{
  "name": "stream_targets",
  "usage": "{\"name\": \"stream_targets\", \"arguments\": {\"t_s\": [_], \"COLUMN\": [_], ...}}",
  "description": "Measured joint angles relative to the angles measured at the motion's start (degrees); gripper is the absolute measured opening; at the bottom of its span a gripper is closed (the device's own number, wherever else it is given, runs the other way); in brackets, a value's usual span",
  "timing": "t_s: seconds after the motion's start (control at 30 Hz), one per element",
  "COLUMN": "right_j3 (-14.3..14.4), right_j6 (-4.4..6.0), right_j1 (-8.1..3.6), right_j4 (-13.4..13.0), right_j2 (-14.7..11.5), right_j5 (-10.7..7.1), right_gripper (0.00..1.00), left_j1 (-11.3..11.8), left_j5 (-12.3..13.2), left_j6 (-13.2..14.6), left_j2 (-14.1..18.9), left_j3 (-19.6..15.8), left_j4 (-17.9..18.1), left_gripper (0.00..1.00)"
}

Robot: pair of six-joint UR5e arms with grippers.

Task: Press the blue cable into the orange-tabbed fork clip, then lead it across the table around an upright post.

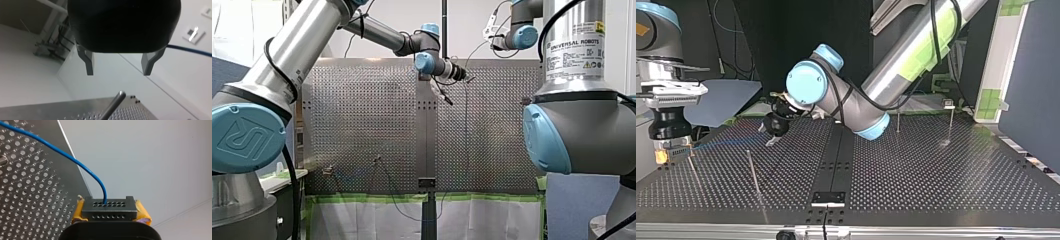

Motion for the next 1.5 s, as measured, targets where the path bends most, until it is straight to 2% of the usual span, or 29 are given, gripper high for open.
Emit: {"name": "stream_targets", "arguments": {"t_s": [0.03,0.1,0.13,0.17,0.3,0.67,0.9,1.1,1.17,1.37,1.5], "right_j3": [0.00,0.00,0.00,-0.01,0.00,-0.73,-1.93,-2.55,-3.02,-3.64,-3.68], "right_j6": [0.00,0.00,0.01,0.03,0.09,0.28,0.47,0.68,0.67,0.86,1.24], "right_j1": [-0.04,-0.13,-0.15,-0.19,-0.30,-0.46,-0.73,-1.27,-1.37,-1.91,-2.60], "right_j4": [-0.03,-0.11,-0.16,-0.23,-0.65,-0.98,-1.01,-1.30,-1.37,-1.82,-2.47], "right_j2": [0.03,0.12,0.16,0.19,0.37,0.86,3.77,7.46,8.59,11.37,12.26], "right_j5": [0.01,0.02,0.02,0.03,-0.08,-2.33,-3.07,-2.98,-2.97,-2.78,-2.60], "right_gripper": [0.00,0.00,0.00,0.00,0.00,0.00,0.00,0.00,0.00,0.00,0.00], "left_j1": [0.04,0.12,0.15,0.18,0.28,1.47,4.65,7.82,8.20,7.52,6.97], "left_j5": [-0.56,-1.85,-2.40,-2.98,-5.12,-6.49,-7.79,-6.65,-5.82,-3.28,-3.00], "left_j6": [0.56,1.83,2.39,2.96,4.24,1.51,-0.07,-2.95,-3.96,-7.17,-7.01], "left_j2": [0.03,0.22,0.39,0.57,1.25,1.38,1.38,0.91,0.38,-1.66,-2.73], "left_j3": [0.00,0.00,0.00,0.00,-0.01,-0.01,0.00,0.02,0.07,1.37,1.63], "left_j4": [-0.40,-0.85,-0.76,-0.54,1.44,6.89,7.93,11.04,12.17,15.62,17.07], "left_gripper": [0.52,0.09,0.09,0.00,0.00,0.00,0.00,0.00,0.00,0.00,0.00]}}
